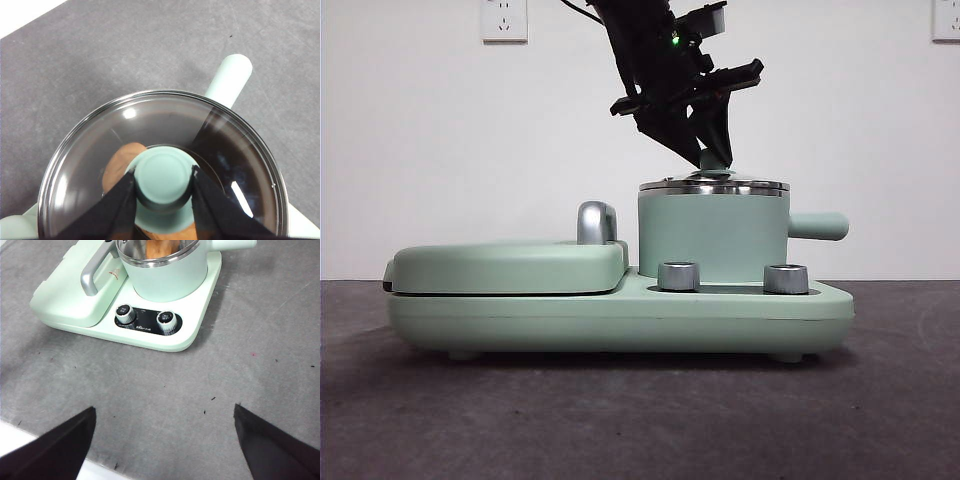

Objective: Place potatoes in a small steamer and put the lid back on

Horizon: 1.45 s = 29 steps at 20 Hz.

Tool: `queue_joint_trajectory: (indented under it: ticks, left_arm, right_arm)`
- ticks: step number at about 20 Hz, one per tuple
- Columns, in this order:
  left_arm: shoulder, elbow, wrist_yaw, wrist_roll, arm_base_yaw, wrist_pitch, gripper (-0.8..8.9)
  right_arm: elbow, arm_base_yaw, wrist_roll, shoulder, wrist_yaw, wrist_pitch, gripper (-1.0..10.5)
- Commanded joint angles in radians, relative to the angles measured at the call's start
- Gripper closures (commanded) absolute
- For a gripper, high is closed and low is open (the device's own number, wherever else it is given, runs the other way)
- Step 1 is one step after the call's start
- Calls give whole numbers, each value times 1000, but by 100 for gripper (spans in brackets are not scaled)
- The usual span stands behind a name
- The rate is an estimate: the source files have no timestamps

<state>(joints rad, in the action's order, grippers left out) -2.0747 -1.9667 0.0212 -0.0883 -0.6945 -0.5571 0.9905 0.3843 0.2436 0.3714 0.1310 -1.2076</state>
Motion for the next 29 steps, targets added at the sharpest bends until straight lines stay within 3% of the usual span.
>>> queue_joint_trajectory:
  ticks: [1, 5, 6, 9, 10, 15, 23, 29]
  left_arm:
    - [-28, -35, 0, -13, -10, 26, 805]
    - [-28, -35, 0, -13, -10, 17, 776]
    - [-28, -35, 0, -12, -10, 18, 727]
    - [-21, -38, 0, -10, -11, 16, 431]
    - [-8, -38, 0, -2, -10, 9, 396]
    - [134, -38, 0, 3, -7, -127, 396]
    - [479, -34, 1, 62, -7, -706, 409]
    - [810, 193, 5, 117, -7, -761, 409]
  right_arm:
    - [6, 5, 12, 3, 0, 10, 520]
    - [6, 5, 12, 3, 0, 10, 520]
    - [6, 5, 12, 3, 0, 10, 520]
    - [6, 5, 12, 3, 0, 10, 520]
    - [6, 5, 12, 3, 0, 10, 520]
    - [6, 5, 12, 3, 0, 10, 520]
    - [6, 5, 11, 5, 17, 11, 520]
    - [6, 5, 12, 5, 108, 82, 520]
